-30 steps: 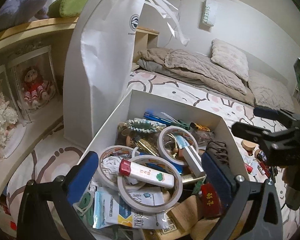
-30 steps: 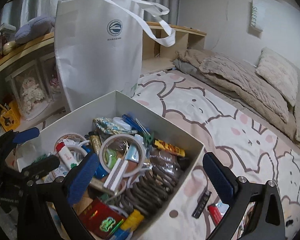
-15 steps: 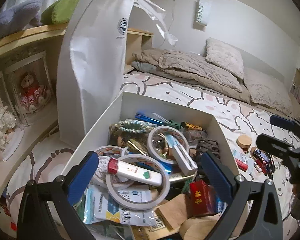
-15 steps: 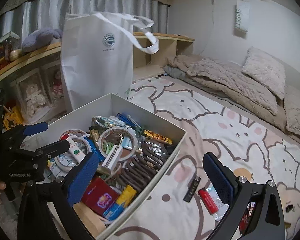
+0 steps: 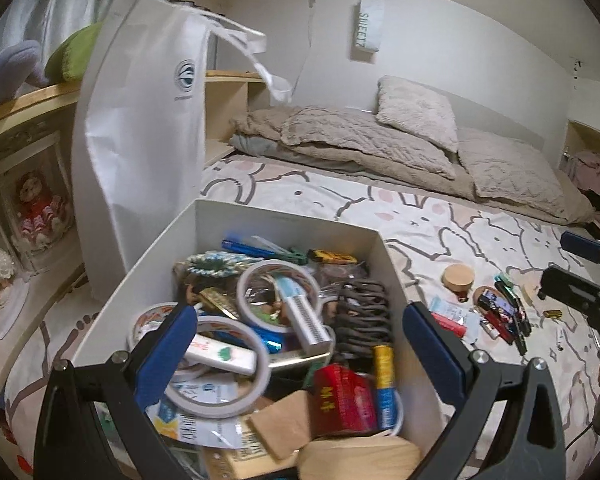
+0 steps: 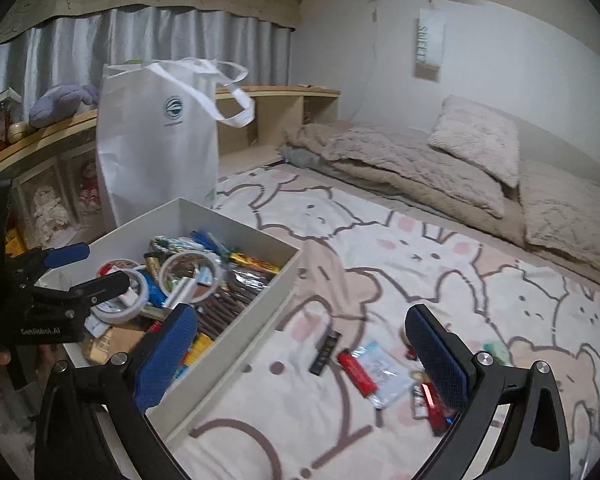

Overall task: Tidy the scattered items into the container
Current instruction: 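Withdraw both tools from the box back toward the items on the bed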

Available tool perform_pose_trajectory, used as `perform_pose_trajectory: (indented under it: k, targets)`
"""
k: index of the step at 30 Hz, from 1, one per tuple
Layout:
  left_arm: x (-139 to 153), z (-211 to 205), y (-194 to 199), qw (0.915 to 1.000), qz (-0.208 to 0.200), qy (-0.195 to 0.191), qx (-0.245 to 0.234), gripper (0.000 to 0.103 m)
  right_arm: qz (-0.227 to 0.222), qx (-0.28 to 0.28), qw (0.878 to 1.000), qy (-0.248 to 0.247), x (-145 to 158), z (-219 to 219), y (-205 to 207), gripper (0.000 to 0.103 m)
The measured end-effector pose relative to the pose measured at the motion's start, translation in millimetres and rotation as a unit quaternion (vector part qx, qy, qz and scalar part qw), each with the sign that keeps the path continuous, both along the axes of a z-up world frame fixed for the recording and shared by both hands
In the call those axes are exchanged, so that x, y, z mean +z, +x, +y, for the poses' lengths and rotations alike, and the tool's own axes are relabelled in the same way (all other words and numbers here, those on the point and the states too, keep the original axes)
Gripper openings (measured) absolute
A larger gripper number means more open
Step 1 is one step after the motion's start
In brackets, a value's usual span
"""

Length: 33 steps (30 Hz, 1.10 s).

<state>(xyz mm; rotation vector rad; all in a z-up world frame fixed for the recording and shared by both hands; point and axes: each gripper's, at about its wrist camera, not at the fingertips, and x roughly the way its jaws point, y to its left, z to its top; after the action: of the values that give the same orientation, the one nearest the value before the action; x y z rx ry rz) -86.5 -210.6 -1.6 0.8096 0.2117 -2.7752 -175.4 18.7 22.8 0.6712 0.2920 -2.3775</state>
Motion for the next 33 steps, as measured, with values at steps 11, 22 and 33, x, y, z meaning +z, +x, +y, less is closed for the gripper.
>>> perform_pose_trajectory:
  k: [11, 22, 33]
  targets:
    - [3.9, 31.6, -6.3, 0.9997, 0.014, -0.007, -0.018, 0.103, 0.009, -0.047, 0.999, -0.003, 4.4, 61.0, 5.5, 0.103]
    - [0.6, 64.4, -12.7, 0.9985, 0.021, -0.004, -0.05, 0.103, 0.005, -0.111, 0.993, -0.03, -3.7, 136.1, 7.5, 0.103]
    - [-7.4, 113.3, -18.8, 0.9946, 0.033, -0.015, -0.097, 0.103, -0.006, -0.18, 0.983, -0.043, -20.8, 210.1, 5.7, 0.103]
